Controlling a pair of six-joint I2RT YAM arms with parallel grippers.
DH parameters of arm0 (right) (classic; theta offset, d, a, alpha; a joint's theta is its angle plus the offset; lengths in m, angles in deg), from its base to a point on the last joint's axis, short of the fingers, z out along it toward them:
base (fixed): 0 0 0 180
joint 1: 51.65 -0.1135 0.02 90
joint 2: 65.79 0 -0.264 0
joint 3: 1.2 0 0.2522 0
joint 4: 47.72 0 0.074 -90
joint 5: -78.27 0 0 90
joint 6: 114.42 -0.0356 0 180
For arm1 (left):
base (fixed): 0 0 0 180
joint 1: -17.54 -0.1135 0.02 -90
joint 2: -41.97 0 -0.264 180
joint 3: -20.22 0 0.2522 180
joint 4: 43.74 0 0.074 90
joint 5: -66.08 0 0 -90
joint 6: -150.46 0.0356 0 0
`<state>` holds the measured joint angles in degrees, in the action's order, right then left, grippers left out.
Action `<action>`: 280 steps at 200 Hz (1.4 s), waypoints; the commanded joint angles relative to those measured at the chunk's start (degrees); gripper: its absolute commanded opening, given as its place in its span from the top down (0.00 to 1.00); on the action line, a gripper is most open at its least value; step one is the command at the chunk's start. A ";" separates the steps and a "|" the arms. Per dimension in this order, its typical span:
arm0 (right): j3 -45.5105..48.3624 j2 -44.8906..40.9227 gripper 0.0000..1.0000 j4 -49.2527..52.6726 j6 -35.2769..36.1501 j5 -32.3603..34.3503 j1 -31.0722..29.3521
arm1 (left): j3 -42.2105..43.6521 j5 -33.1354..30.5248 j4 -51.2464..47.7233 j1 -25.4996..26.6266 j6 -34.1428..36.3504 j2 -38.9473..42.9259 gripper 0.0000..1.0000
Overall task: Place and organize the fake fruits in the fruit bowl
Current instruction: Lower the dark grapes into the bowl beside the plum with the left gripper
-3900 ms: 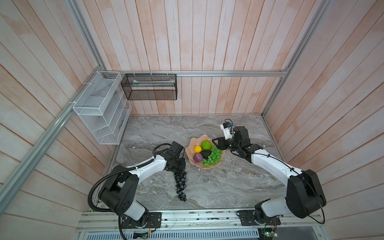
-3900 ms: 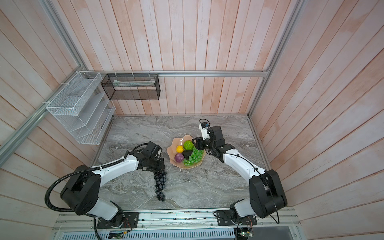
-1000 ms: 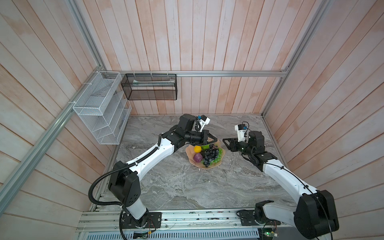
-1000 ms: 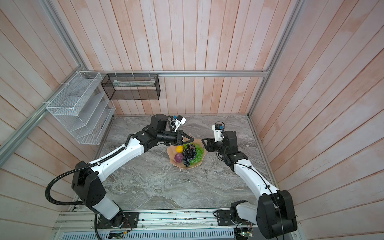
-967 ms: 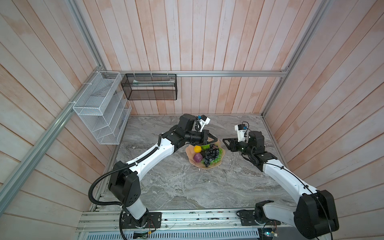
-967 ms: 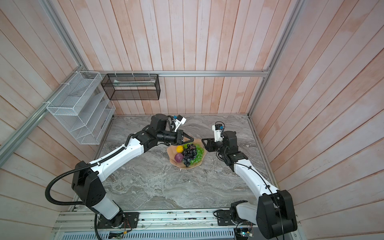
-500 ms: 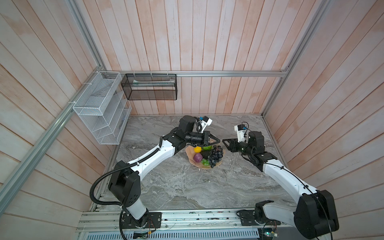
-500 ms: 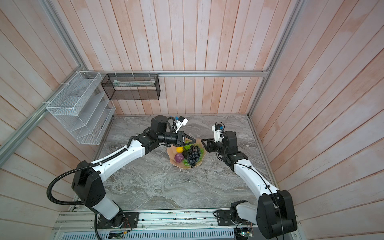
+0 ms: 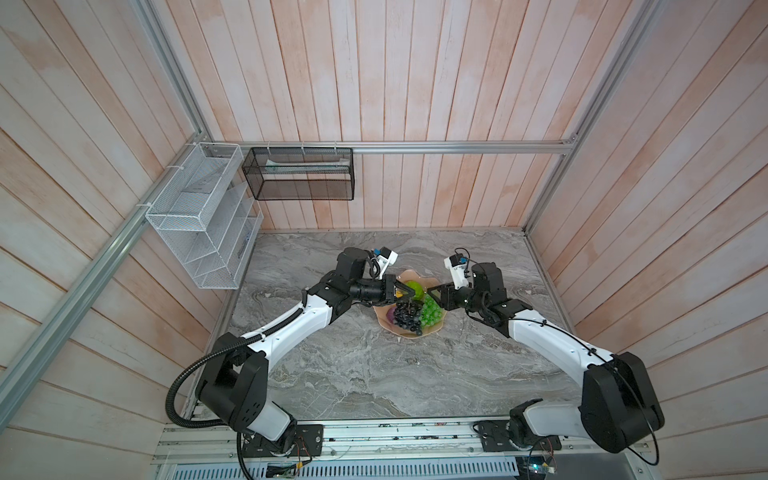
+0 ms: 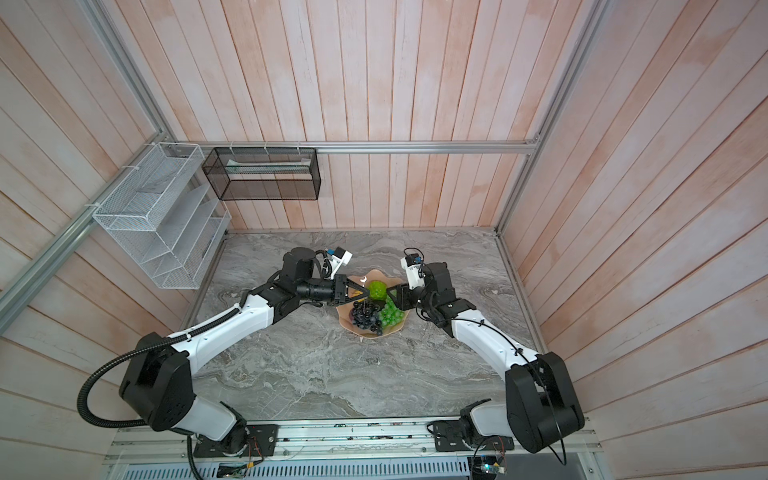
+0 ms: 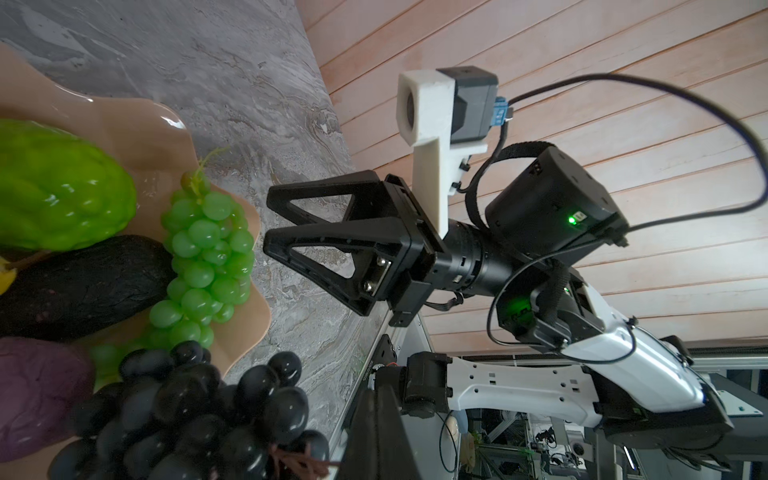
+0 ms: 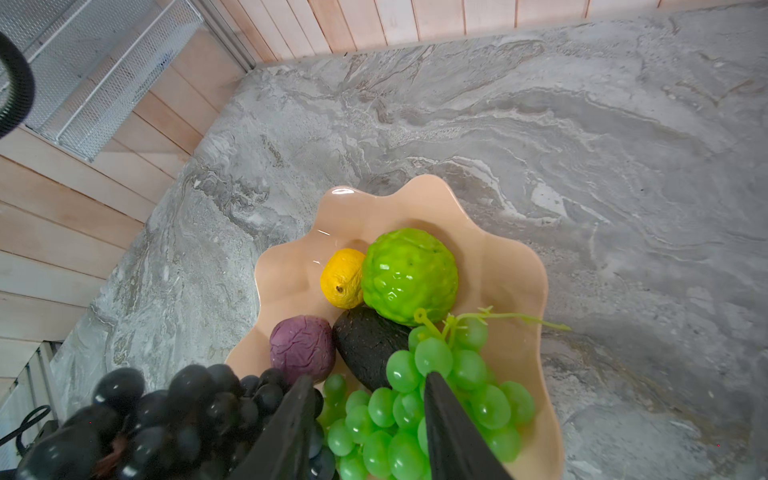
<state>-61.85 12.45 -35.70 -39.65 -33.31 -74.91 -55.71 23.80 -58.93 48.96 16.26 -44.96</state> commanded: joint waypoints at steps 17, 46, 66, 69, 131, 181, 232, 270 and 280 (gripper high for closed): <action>-2.15 2.80 0.56 -1.07 1.50 0.19 -2.84 | 4.07 -0.70 2.65 -2.69 0.52 3.52 1.00; -1.98 5.53 0.58 -1.92 1.95 -0.26 -5.23 | 5.63 -0.96 2.45 -4.38 1.00 4.03 1.00; -2.28 7.43 0.59 -2.80 2.37 -0.15 -7.13 | 5.92 -2.24 0.37 -5.59 2.20 4.04 1.00; -2.40 7.71 0.59 -2.80 2.43 0.01 -7.49 | 5.92 -2.50 -0.01 -5.80 2.38 4.11 1.00; -2.59 11.54 0.62 -3.36 2.64 -0.39 -10.11 | 4.10 -4.66 -0.98 -9.30 4.49 0.27 1.00; -1.32 11.83 0.63 -3.36 2.44 -0.81 -10.83 | -0.24 -4.75 -0.45 -10.67 5.89 -6.87 1.00; -0.33 12.48 0.64 -3.53 2.16 -1.53 -10.88 | -5.36 -2.16 0.90 -10.85 6.66 -14.34 1.00; -0.34 13.38 0.64 -3.52 2.04 -2.08 -10.93 | -9.39 -0.89 1.43 -10.85 7.20 -19.21 1.00; -0.52 13.67 0.65 -3.53 1.95 -2.22 -11.01 | -10.63 -0.71 1.43 -10.85 7.34 -20.61 1.00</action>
<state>-62.77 25.02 -38.54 -37.74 -34.32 -85.49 -63.10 21.24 -59.41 38.27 21.92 -62.80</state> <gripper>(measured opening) 0.357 0.045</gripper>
